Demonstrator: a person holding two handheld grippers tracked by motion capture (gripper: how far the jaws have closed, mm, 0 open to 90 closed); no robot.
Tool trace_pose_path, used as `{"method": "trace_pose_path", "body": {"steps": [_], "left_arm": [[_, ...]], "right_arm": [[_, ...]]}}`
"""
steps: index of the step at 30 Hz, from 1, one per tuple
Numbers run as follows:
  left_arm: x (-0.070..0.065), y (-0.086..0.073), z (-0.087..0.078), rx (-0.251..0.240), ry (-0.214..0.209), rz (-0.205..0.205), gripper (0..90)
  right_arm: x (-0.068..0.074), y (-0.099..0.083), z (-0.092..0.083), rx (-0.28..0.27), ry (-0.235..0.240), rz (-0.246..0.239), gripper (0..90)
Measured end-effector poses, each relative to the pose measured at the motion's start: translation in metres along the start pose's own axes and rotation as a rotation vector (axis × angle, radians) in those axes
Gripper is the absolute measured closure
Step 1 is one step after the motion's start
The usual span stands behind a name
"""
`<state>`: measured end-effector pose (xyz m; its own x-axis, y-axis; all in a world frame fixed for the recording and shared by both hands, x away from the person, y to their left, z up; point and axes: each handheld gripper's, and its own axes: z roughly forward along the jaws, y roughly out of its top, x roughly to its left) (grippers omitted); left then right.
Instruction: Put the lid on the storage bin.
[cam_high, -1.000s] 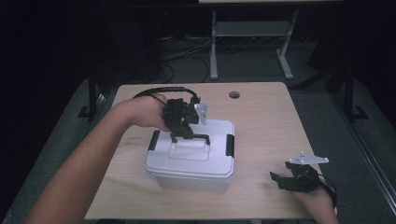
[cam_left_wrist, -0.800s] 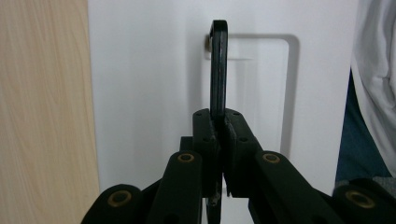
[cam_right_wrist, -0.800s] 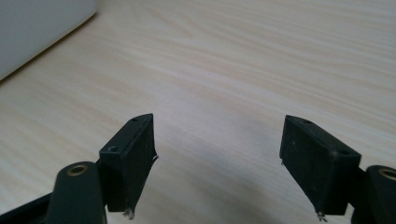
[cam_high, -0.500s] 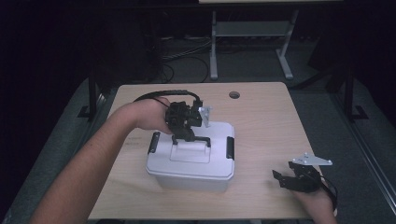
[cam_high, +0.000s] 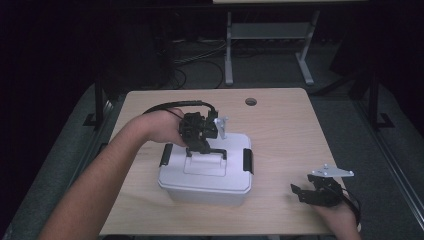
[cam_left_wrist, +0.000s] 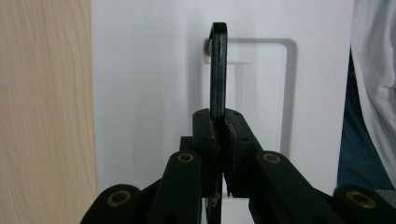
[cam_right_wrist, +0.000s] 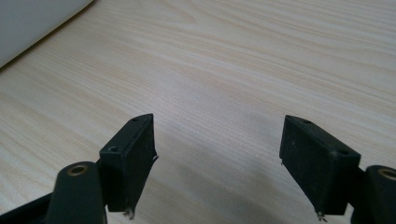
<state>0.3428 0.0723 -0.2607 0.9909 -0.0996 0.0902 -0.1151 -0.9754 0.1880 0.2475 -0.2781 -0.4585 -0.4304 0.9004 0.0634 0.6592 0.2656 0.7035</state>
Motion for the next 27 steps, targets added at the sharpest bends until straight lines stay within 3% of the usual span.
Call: {"method": "trace_pose_path", "body": {"steps": [11, 15, 17, 21, 27], "left_arm": [[0.001, -0.0002, 0.0006, -0.001, 0.009, -0.005, 83.0], [0.0017, 0.0003, 0.0039, 0.02, 0.009, -0.011, 81.0], [0.0022, 0.0006, 0.0071, 0.035, 0.028, -0.023, 82.1], [0.0036, -0.0035, 0.0069, -0.002, 0.003, -0.047, 82.5], [0.0022, -0.0083, 0.0077, -0.036, -0.013, -0.126, 82.4]], "right_arm": [[-0.0003, -0.0002, -0.001, -0.005, 0.002, 0.002, 26.1], [-0.0003, -0.0001, -0.0014, -0.005, 0.001, 0.003, 26.1], [-0.0004, -0.0001, -0.0013, -0.005, 0.001, 0.003, 26.1], [-0.0004, -0.0006, -0.0008, 0.0, 0.003, -0.001, 26.2], [0.0006, -0.0006, 0.0002, 0.013, -0.001, -0.012, 26.3]]}}
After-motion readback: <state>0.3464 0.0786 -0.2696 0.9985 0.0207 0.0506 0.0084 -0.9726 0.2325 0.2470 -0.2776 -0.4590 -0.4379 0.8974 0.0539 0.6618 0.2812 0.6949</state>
